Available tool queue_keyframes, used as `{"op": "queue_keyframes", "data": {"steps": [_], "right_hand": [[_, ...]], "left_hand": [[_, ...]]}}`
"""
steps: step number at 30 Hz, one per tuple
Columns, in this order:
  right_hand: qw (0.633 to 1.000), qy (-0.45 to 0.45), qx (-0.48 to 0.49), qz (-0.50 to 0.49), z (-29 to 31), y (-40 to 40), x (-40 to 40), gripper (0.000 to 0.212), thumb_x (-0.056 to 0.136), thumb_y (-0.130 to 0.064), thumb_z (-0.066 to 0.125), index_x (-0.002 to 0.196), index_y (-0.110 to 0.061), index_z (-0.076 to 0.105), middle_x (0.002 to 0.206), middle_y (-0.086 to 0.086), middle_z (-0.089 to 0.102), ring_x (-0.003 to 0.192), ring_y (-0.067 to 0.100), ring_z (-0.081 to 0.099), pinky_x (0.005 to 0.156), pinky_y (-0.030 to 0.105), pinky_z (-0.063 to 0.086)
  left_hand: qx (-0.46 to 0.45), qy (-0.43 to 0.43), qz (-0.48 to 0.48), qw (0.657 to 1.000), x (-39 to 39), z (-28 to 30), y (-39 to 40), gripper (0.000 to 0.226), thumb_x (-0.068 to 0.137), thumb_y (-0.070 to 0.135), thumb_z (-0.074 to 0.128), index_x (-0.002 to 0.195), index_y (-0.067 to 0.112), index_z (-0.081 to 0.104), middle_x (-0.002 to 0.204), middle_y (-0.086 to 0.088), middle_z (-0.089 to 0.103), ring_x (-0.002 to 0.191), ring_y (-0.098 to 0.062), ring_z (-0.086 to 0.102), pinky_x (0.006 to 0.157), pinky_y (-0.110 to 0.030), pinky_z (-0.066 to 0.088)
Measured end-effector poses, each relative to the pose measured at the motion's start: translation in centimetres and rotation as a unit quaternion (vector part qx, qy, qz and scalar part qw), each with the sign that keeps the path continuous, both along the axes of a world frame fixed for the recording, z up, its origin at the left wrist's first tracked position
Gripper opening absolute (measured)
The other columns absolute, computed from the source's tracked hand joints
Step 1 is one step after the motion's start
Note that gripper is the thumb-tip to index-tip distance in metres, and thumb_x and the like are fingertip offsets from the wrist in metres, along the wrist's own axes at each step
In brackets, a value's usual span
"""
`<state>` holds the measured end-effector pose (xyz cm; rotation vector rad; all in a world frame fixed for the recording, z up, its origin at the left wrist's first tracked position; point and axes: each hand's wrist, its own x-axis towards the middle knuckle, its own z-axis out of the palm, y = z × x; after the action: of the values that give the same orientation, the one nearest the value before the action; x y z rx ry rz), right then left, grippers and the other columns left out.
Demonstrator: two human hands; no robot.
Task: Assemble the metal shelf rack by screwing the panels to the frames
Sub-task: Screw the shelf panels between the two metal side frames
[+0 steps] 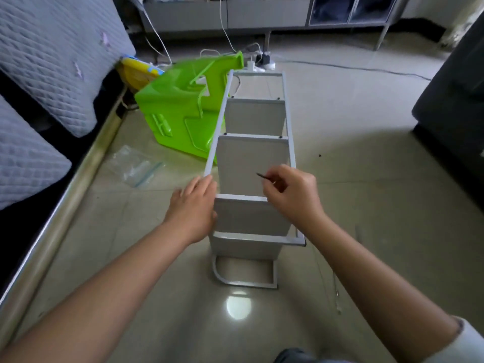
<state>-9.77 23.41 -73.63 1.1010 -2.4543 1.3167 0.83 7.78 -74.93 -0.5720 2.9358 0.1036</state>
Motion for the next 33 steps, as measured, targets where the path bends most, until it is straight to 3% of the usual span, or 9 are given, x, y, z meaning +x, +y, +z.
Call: {"op": "queue_keyframes", "data": {"steps": [4,6,10,13,18,23,27,30,33], "right_hand": [[0.965,0.006,0.229,0.128,0.9,-2.7,-0.1,0.014,0.086,-0.011,0.056,0.093,-0.003,0.065,0.084,0.011,0.068,0.076,0.022,0.061,0.074,0.029,0.05],[0.95,0.038,0.27,0.154,1.1,-3.6,-0.3,0.015,0.085,-0.008,0.054,0.091,-0.003,0.067,0.085,0.011,0.068,0.079,0.023,0.061,0.074,0.023,0.045],[0.943,0.093,0.258,0.188,1.5,-5.6,-0.3,0.014,0.079,-0.002,0.059,0.08,-0.001,0.072,0.079,0.013,0.069,0.075,0.026,0.063,0.069,0.02,0.04],[0.937,0.132,0.238,0.22,1.1,-6.9,0.0,0.015,0.071,-0.006,0.057,0.069,-0.005,0.072,0.067,0.012,0.065,0.06,0.028,0.063,0.06,0.028,0.049],[0.932,0.146,0.25,0.22,0.6,-7.8,0.4,0.015,0.068,-0.009,0.055,0.067,-0.008,0.07,0.066,0.009,0.063,0.057,0.03,0.063,0.049,0.035,0.05],[0.905,0.145,0.333,0.223,1.4,-8.2,0.4,0.018,0.086,-0.006,0.052,0.089,-0.005,0.07,0.092,0.013,0.063,0.087,0.031,0.061,0.074,0.034,0.048],[0.842,0.178,0.455,0.23,2.3,-9.6,1.1,0.022,0.089,-0.009,0.044,0.098,-0.009,0.064,0.103,0.007,0.059,0.097,0.026,0.057,0.077,0.029,0.044],[0.811,0.196,0.506,0.218,2.0,-10.3,1.4,0.02,0.09,-0.01,0.043,0.098,-0.007,0.061,0.105,0.009,0.058,0.099,0.028,0.057,0.075,0.03,0.044],[0.831,0.162,0.487,0.215,2.5,-9.9,1.3,0.025,0.093,-0.021,0.046,0.111,-0.01,0.06,0.112,0.009,0.06,0.106,0.028,0.056,0.082,0.031,0.044]], "left_hand": [[0.159,0.085,0.058,0.982,1.1,-1.2,-0.3,0.062,0.092,0.018,0.034,0.147,0.003,0.012,0.156,-0.011,0.01,0.141,-0.023,0.019,0.112,-0.027,0.019],[0.205,0.112,0.074,0.97,1.4,-1.6,-0.2,0.061,0.092,0.016,0.033,0.148,0.003,0.011,0.155,-0.012,0.012,0.14,-0.025,0.022,0.109,-0.025,0.019],[0.248,0.141,0.088,0.954,1.6,-2.1,-0.3,0.057,0.099,0.013,0.032,0.148,0.004,0.006,0.157,-0.012,0.006,0.144,-0.02,0.011,0.11,-0.018,0.008],[0.245,0.167,0.135,0.945,1.8,-2.6,0.2,0.055,0.1,0.016,0.031,0.148,0.004,0.009,0.156,-0.01,0.013,0.141,-0.022,0.022,0.109,-0.025,0.018],[0.244,0.161,0.16,0.943,1.9,-2.7,0.9,0.064,0.09,0.035,0.013,0.147,0.006,0.016,0.153,-0.01,0.021,0.136,-0.023,0.03,0.105,-0.028,0.026],[0.263,0.168,0.167,0.935,2.1,-2.9,0.8,0.074,0.081,0.038,0.01,0.146,0.006,0.019,0.15,-0.01,0.026,0.134,-0.024,0.033,0.103,-0.03,0.03],[0.263,0.181,0.17,0.932,2.2,-3.2,0.9,0.085,0.076,0.049,0.0,0.146,0.006,0.021,0.15,-0.01,0.027,0.134,-0.024,0.033,0.104,-0.029,0.028],[0.263,0.181,0.169,0.933,2.1,-3.3,0.9,0.07,0.087,0.043,0.008,0.146,0.006,0.02,0.151,-0.009,0.026,0.136,-0.021,0.031,0.104,-0.027,0.026],[0.262,0.188,0.155,0.934,2.1,-3.1,0.5,0.051,0.1,0.025,0.026,0.147,0.005,0.018,0.152,-0.01,0.024,0.139,-0.02,0.026,0.106,-0.025,0.022]]}}
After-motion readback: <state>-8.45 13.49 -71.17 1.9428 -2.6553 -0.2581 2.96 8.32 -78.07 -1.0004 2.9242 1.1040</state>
